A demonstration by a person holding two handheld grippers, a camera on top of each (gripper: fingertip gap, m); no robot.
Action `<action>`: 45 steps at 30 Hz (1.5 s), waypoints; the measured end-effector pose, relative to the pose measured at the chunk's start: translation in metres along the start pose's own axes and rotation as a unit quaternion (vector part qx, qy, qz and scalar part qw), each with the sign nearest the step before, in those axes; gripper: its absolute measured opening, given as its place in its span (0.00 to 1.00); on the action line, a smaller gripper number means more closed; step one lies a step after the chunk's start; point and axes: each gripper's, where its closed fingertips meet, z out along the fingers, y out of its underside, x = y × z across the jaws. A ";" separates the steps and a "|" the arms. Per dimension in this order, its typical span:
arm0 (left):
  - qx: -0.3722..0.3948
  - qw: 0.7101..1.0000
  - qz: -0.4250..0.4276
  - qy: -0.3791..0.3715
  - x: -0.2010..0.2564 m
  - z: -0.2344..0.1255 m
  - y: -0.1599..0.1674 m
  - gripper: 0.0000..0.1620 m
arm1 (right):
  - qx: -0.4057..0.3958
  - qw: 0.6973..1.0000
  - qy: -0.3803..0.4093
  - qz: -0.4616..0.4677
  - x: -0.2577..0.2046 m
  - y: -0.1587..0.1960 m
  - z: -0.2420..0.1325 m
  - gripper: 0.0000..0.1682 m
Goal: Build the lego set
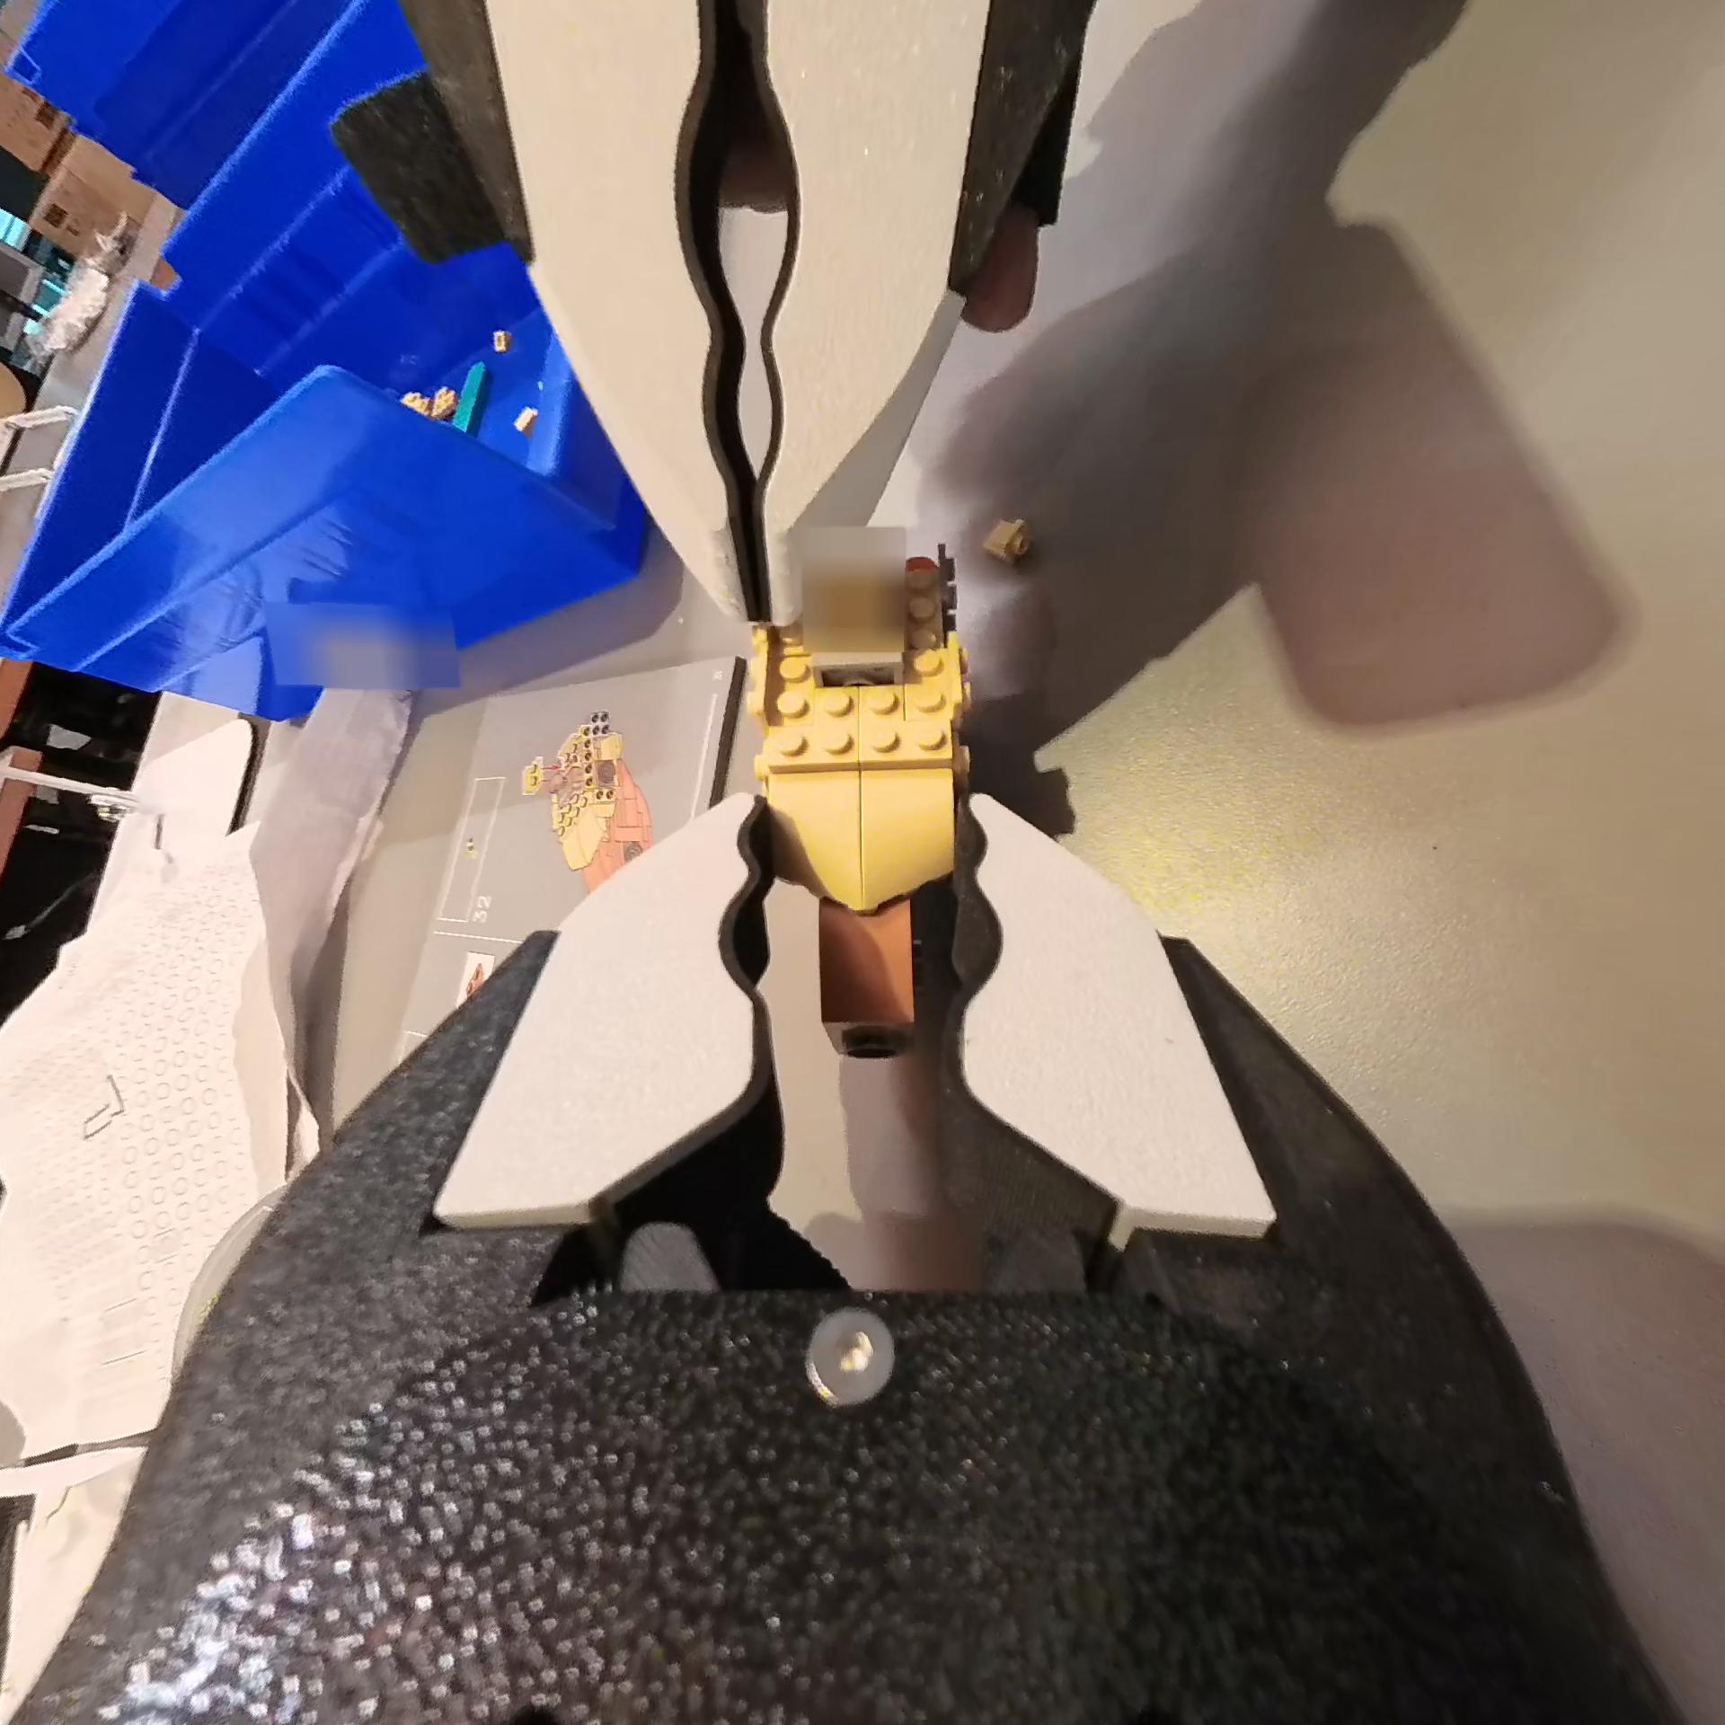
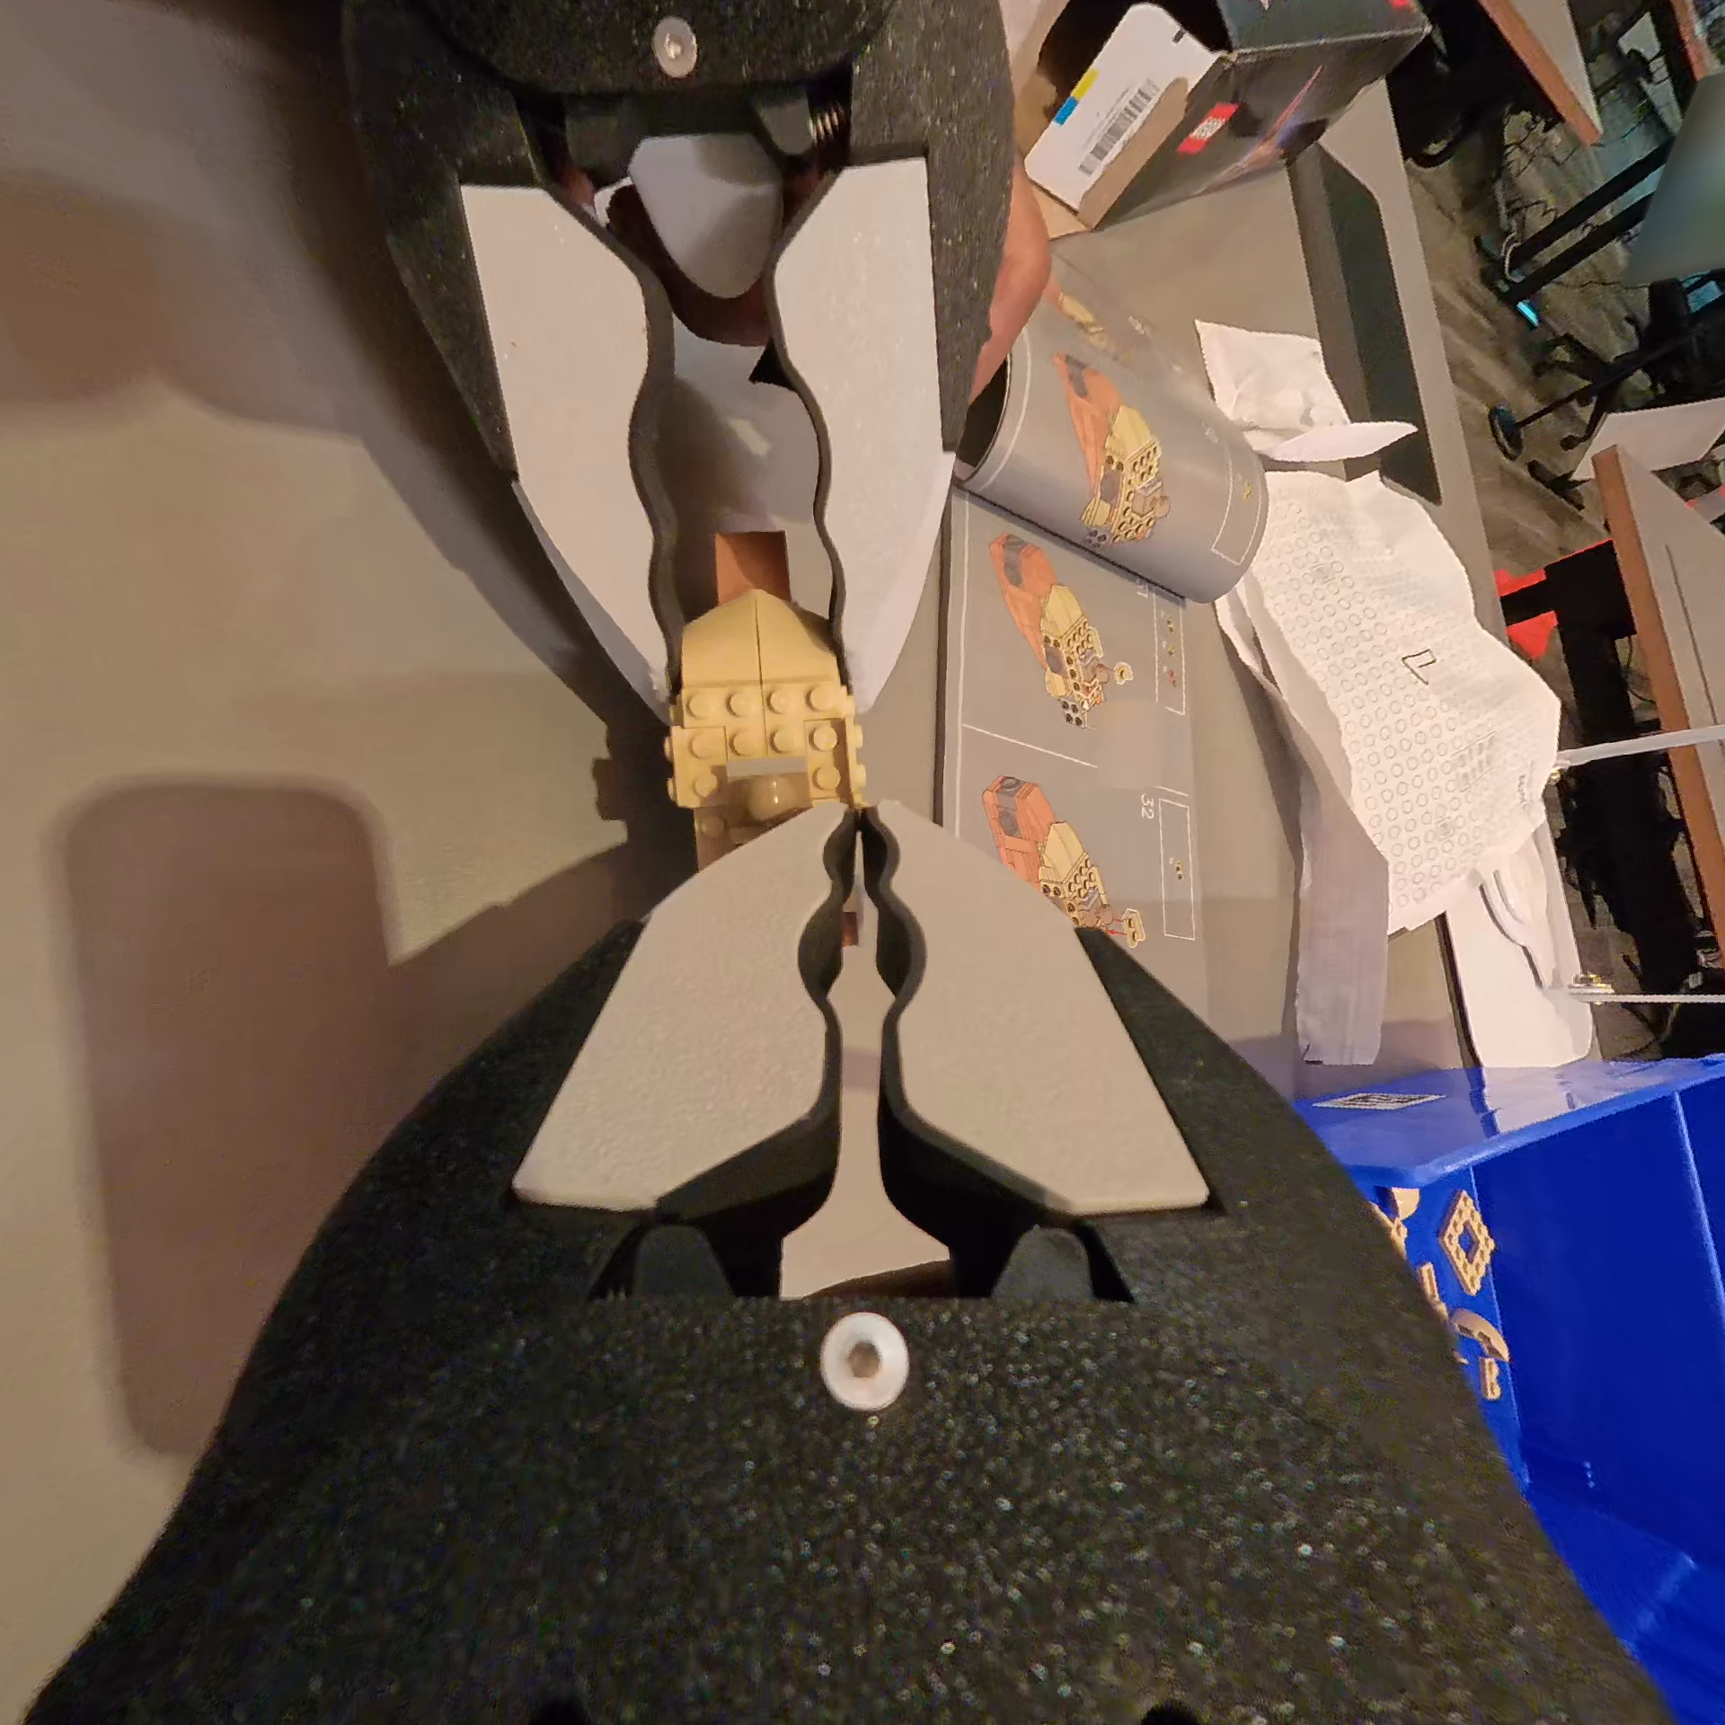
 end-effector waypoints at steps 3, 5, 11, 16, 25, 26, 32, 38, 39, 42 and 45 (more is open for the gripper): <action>0.000 1.000 0.003 -0.004 0.000 0.000 0.000 0.22 | -0.005 1.000 0.001 -0.008 0.000 0.000 0.000 0.00; 0.002 1.000 0.005 -0.006 -0.001 0.000 -0.001 0.22 | -0.005 1.000 0.000 -0.007 0.000 0.000 0.000 0.00; 0.014 0.999 0.018 -0.022 -0.004 -0.003 -0.006 0.22 | 0.011 1.000 -0.004 0.011 0.003 -0.003 -0.004 0.00; 0.019 0.999 0.023 -0.025 -0.004 -0.003 -0.008 0.22 | 0.010 1.000 -0.005 0.013 0.003 -0.002 -0.005 0.00; 0.021 0.999 0.031 -0.038 -0.006 -0.002 -0.009 0.22 | 0.018 0.999 -0.005 0.040 0.005 -0.003 -0.007 0.01; 0.021 0.998 0.034 -0.041 -0.007 -0.002 -0.009 0.22 | 0.021 0.999 -0.005 0.043 0.006 -0.004 -0.008 0.01; 0.026 0.996 0.063 -0.065 -0.011 -0.005 -0.012 0.23 | 0.046 0.995 -0.014 0.089 0.008 -0.009 -0.012 0.01; 0.025 0.990 0.105 -0.091 -0.013 -0.007 -0.016 0.23 | 0.061 0.991 -0.033 0.113 0.007 -0.013 -0.017 0.02; 0.025 0.989 0.110 -0.095 -0.014 -0.008 -0.017 0.23 | 0.061 0.991 -0.032 0.111 0.008 -0.013 -0.017 0.02; 0.026 0.986 0.123 -0.105 -0.015 -0.009 -0.018 0.23 | 0.063 0.991 -0.034 0.112 0.008 -0.015 -0.019 0.02; 0.030 0.984 0.132 -0.114 -0.016 -0.010 -0.020 0.23 | 0.070 0.989 -0.042 0.125 0.008 -0.017 -0.021 0.03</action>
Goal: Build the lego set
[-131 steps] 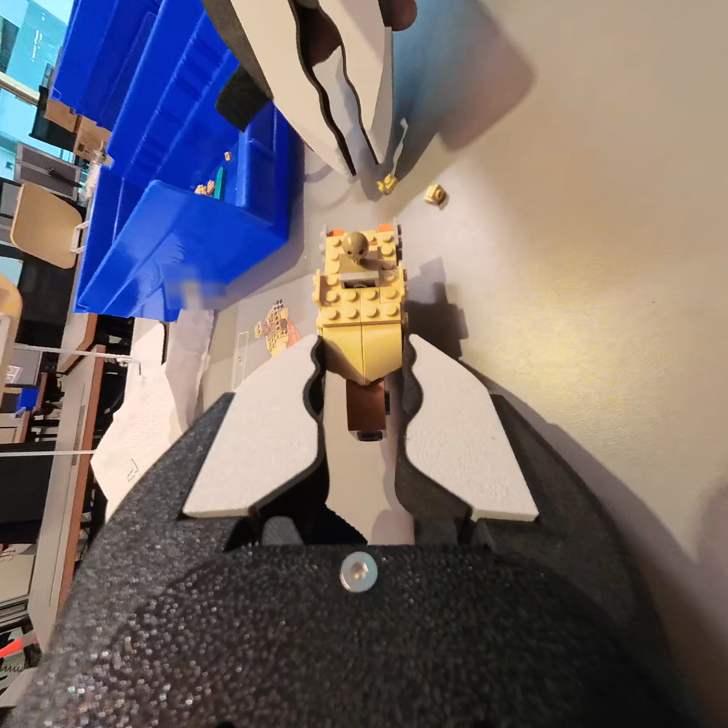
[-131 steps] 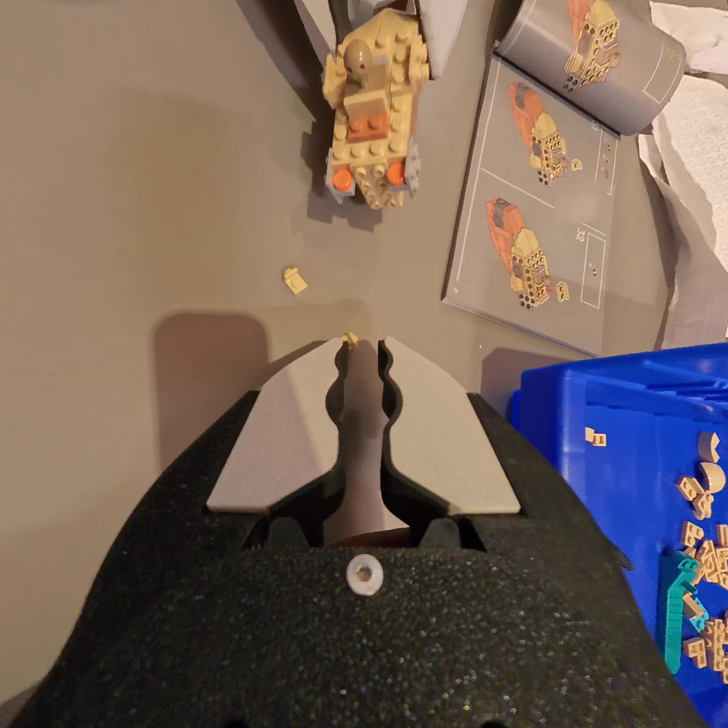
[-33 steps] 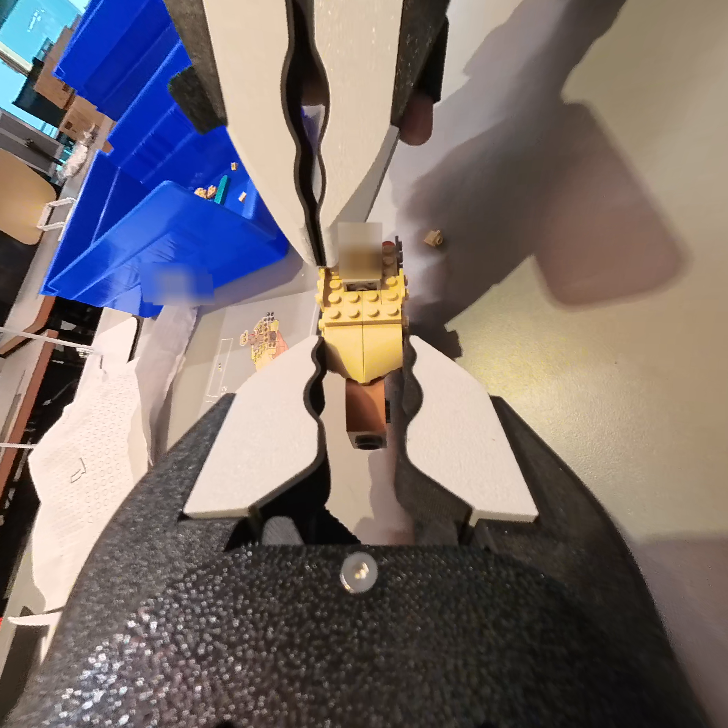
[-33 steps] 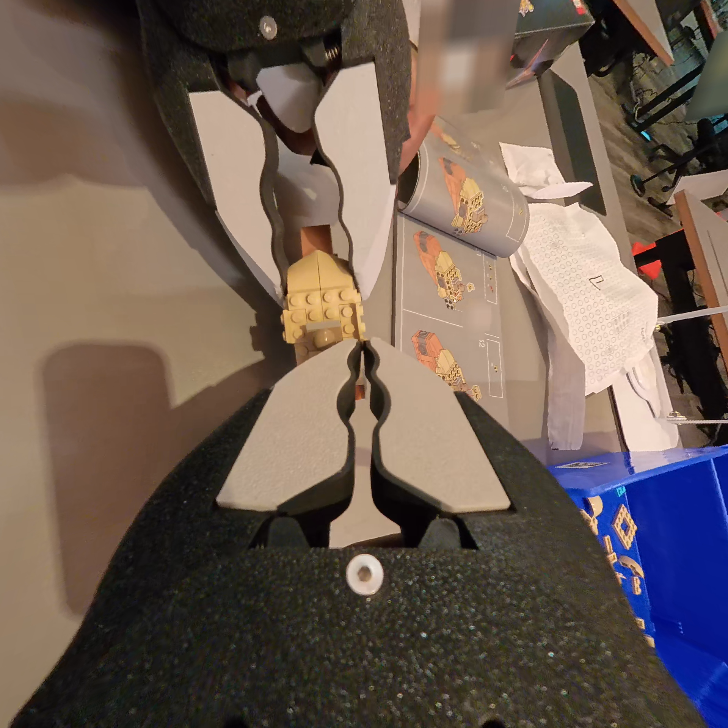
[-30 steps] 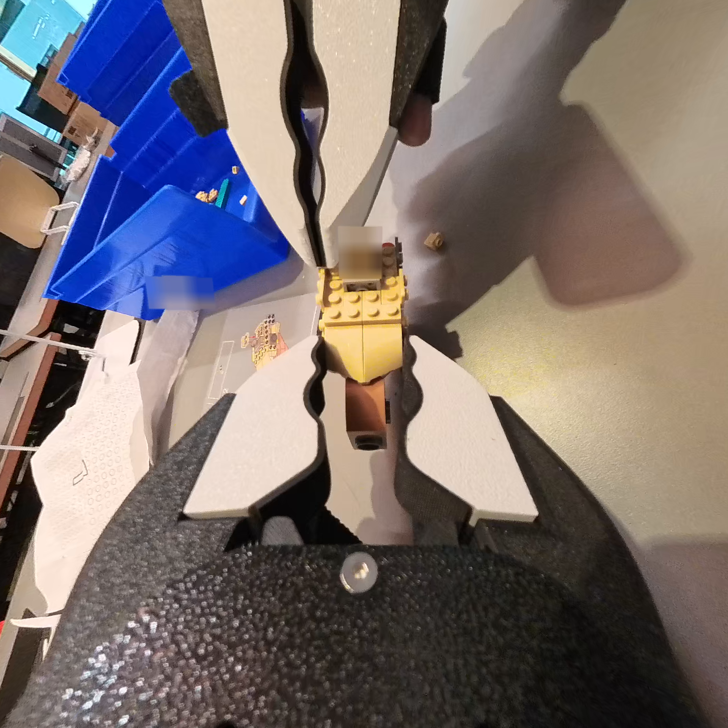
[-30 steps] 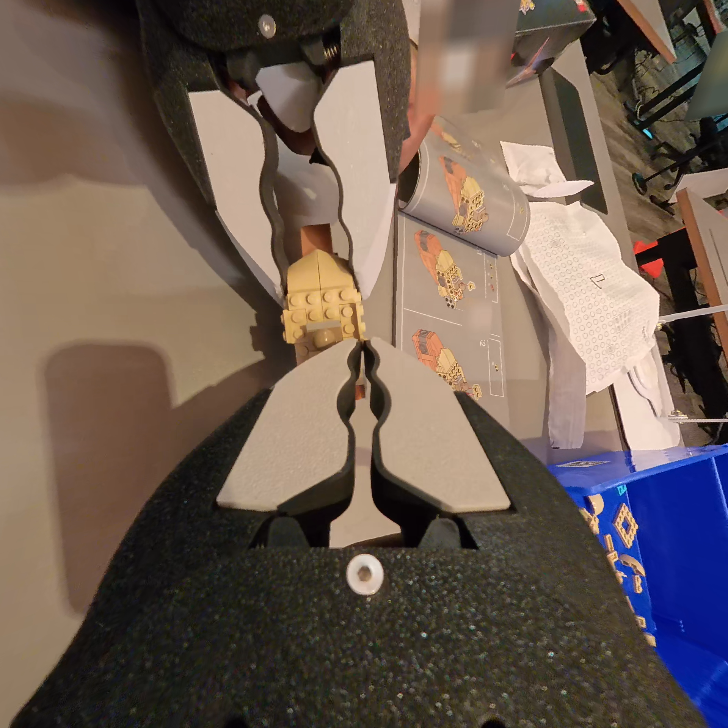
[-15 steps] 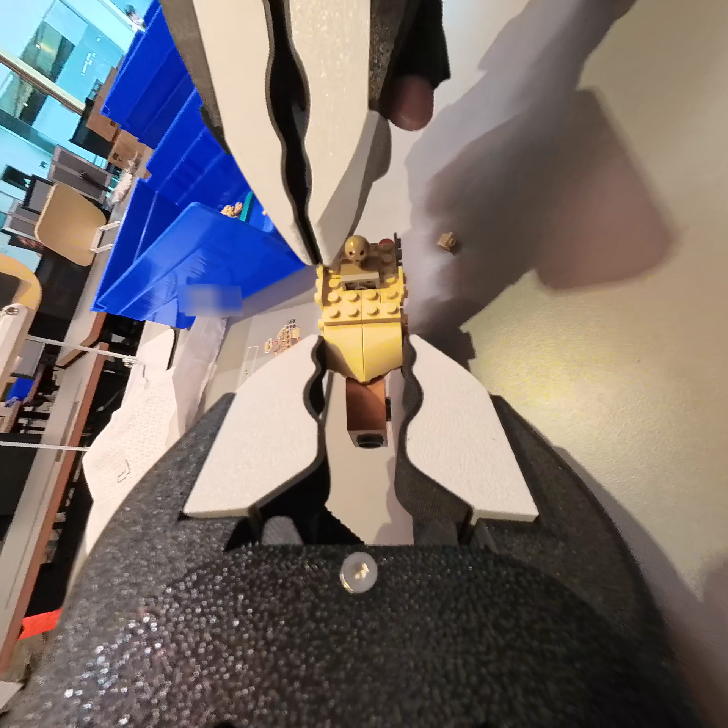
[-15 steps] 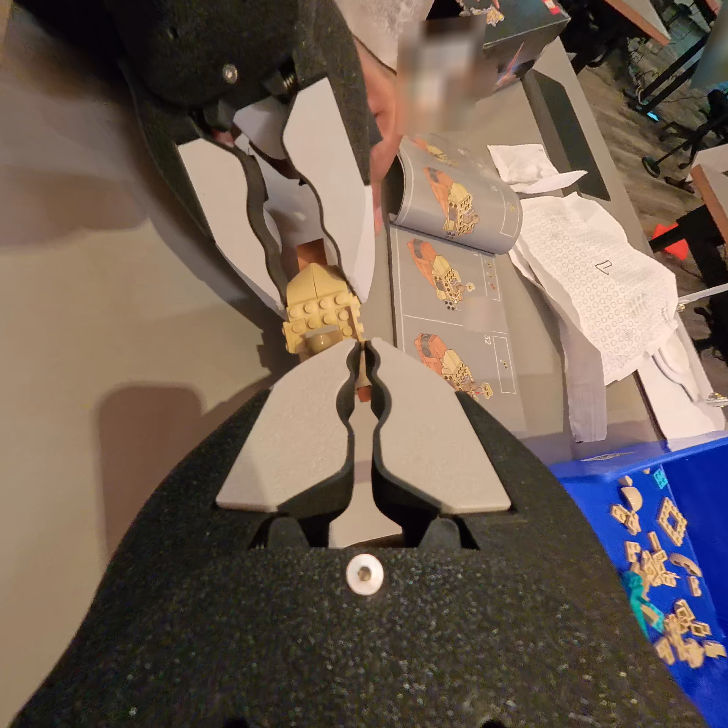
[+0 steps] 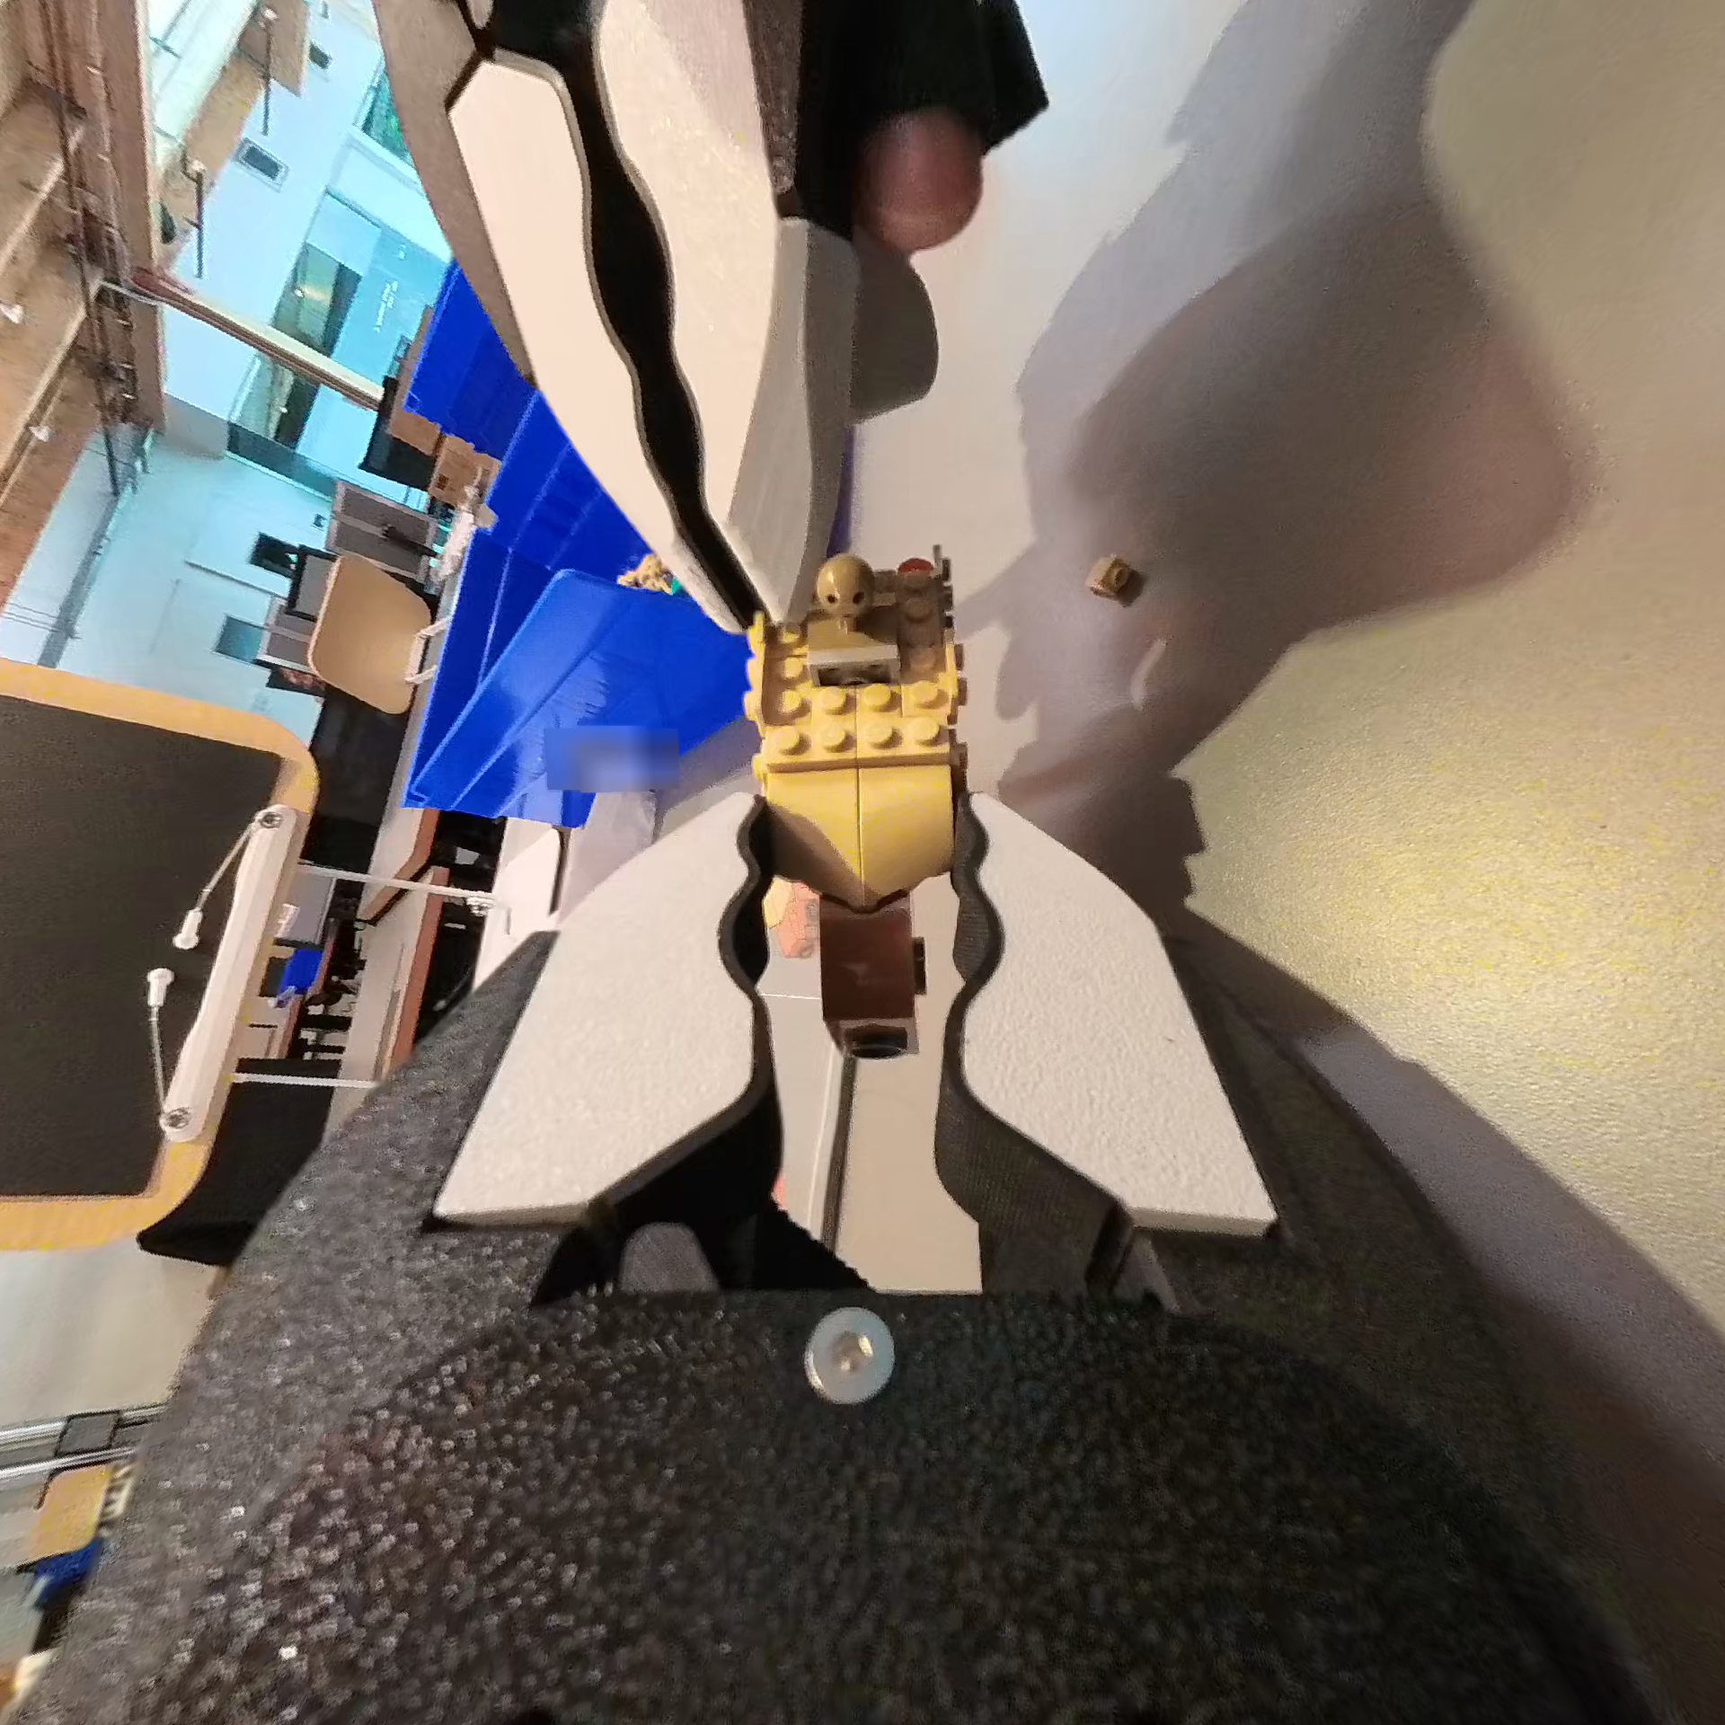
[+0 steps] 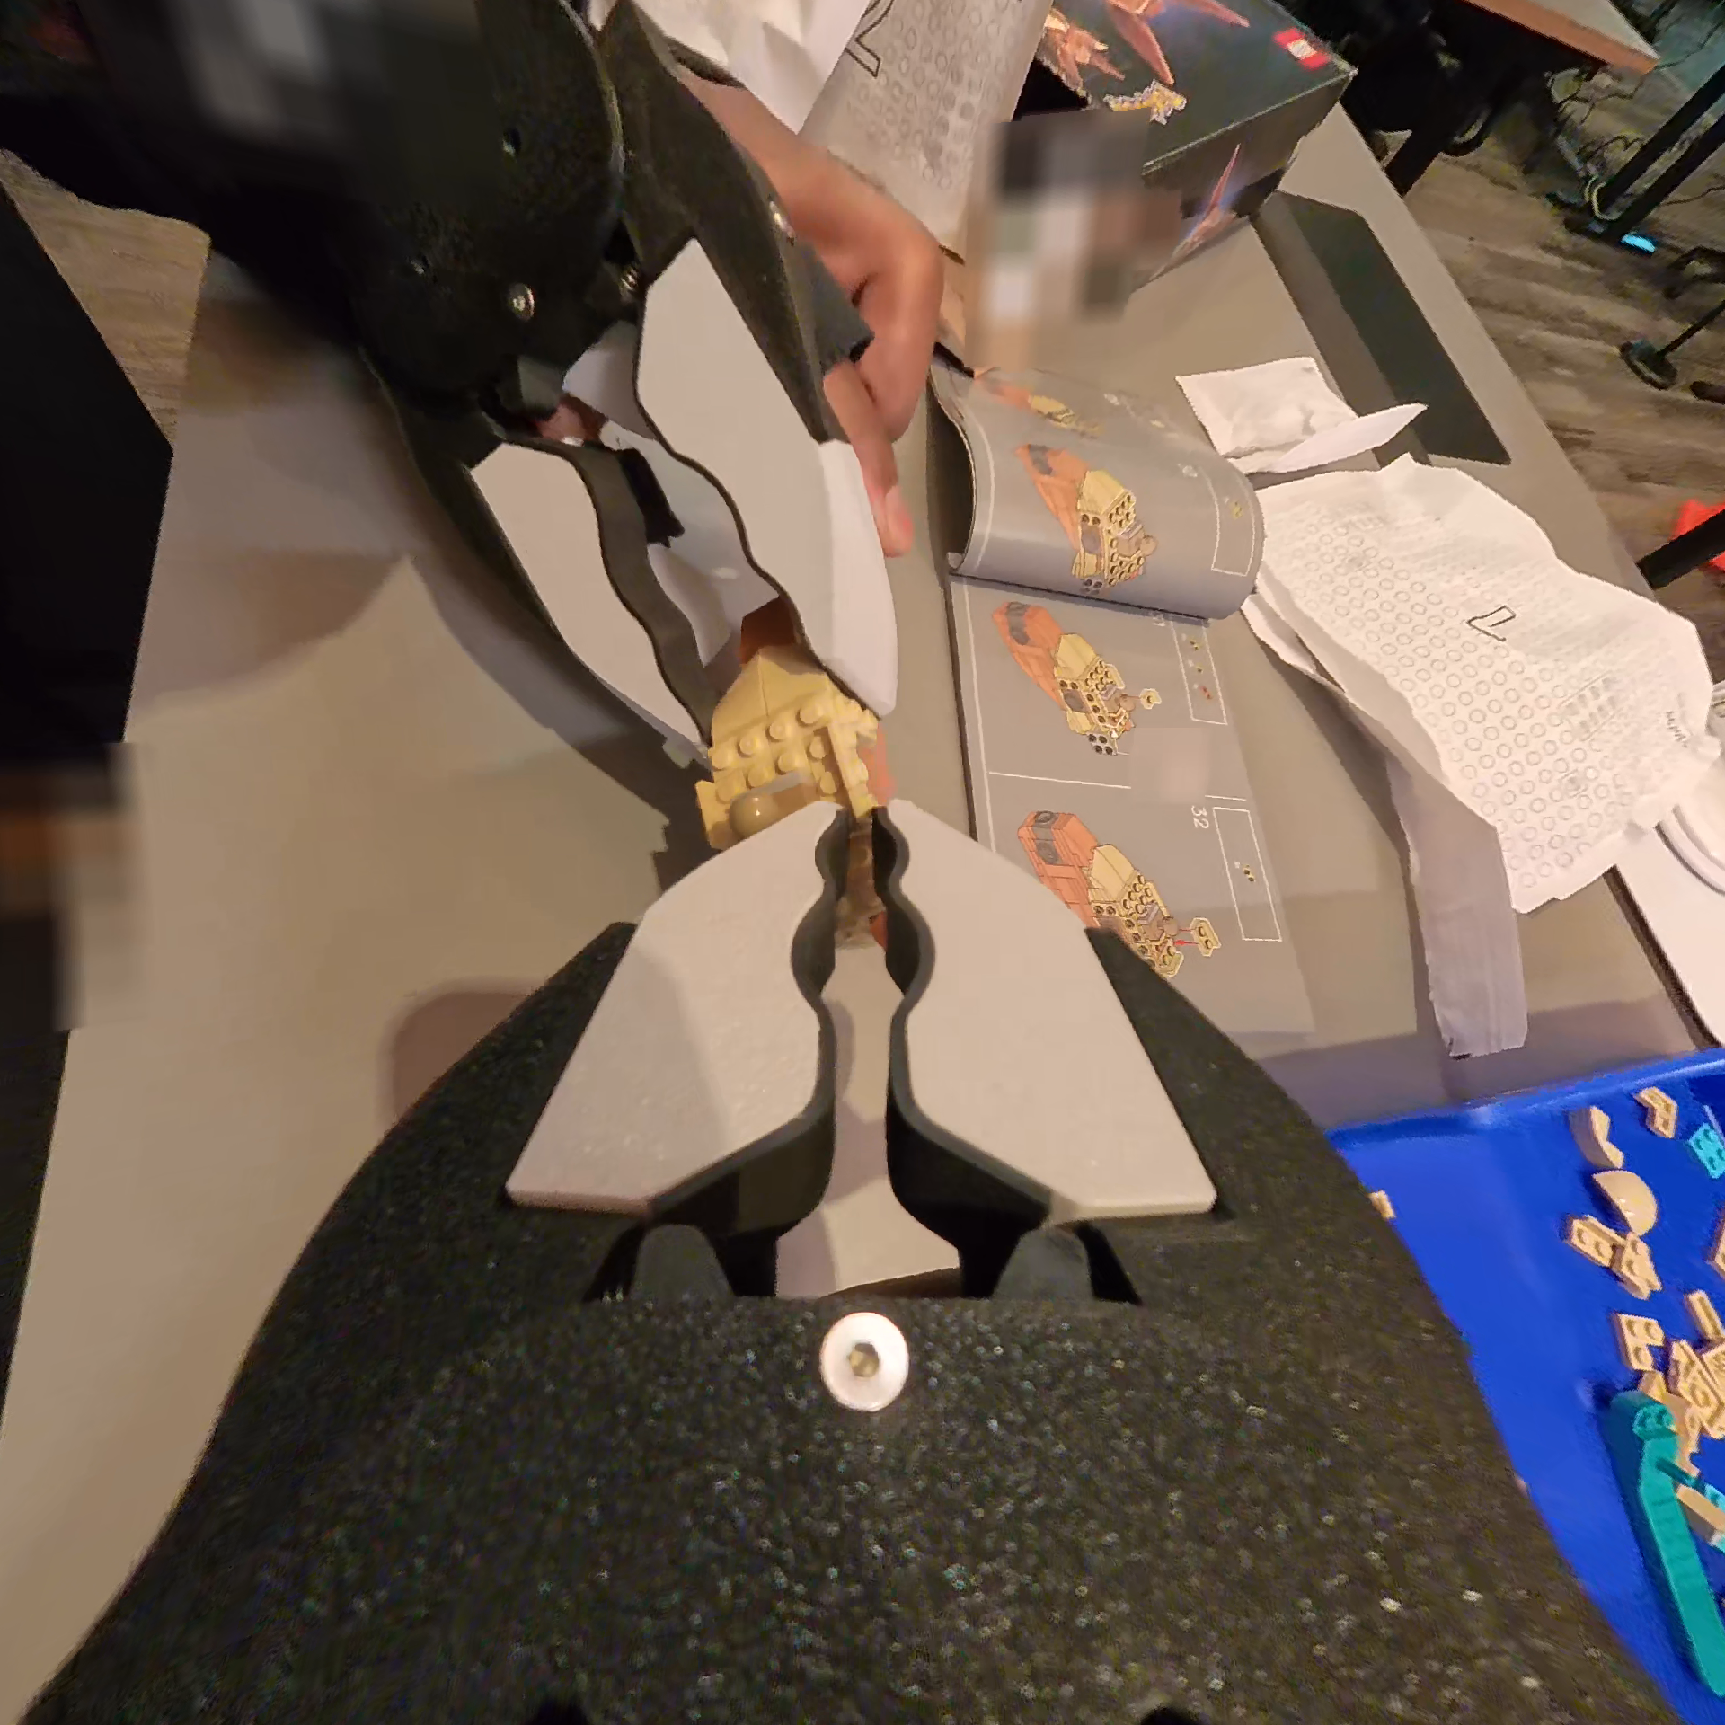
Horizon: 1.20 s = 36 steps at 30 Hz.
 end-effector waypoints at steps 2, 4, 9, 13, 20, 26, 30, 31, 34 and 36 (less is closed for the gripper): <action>0.002 1.000 0.010 -0.009 -0.002 -0.001 -0.001 0.23 | 0.001 1.000 0.000 0.013 0.002 0.000 -0.001 0.05; 0.002 1.000 0.022 -0.019 -0.004 -0.002 -0.003 0.23 | -0.006 1.000 -0.003 0.017 0.003 0.002 -0.003 0.06; 0.005 0.999 0.046 -0.028 -0.004 -0.003 -0.006 0.23 | -0.011 1.000 -0.015 0.009 0.000 0.000 -0.005 0.07; 0.007 0.998 0.056 -0.032 -0.003 -0.004 -0.008 0.23 | -0.014 0.999 -0.033 0.016 -0.001 0.000 -0.006 0.09; 0.015 0.997 0.059 -0.039 -0.006 -0.006 -0.011 0.23 | 0.003 0.996 -0.074 0.048 -0.001 -0.005 -0.009 0.11; 0.018 0.997 0.061 -0.045 -0.007 -0.007 -0.013 0.23 | -0.002 0.996 -0.085 0.039 -0.002 -0.008 -0.010 0.11; 0.018 0.997 0.063 -0.050 -0.008 -0.007 -0.013 0.23 | -0.001 0.994 -0.094 0.062 0.000 -0.007 -0.010 0.12; 0.018 0.997 0.063 -0.050 -0.008 -0.007 -0.013 0.23 | 0.000 0.993 -0.096 0.070 0.000 -0.007 -0.010 0.13; 0.018 0.997 0.060 -0.052 -0.009 -0.007 -0.013 0.23 | 0.002 0.990 -0.102 0.100 0.002 -0.007 -0.010 0.13; 0.017 0.997 0.058 -0.052 -0.010 -0.007 -0.012 0.23 | 0.000 0.987 -0.105 0.119 0.002 -0.006 -0.010 0.13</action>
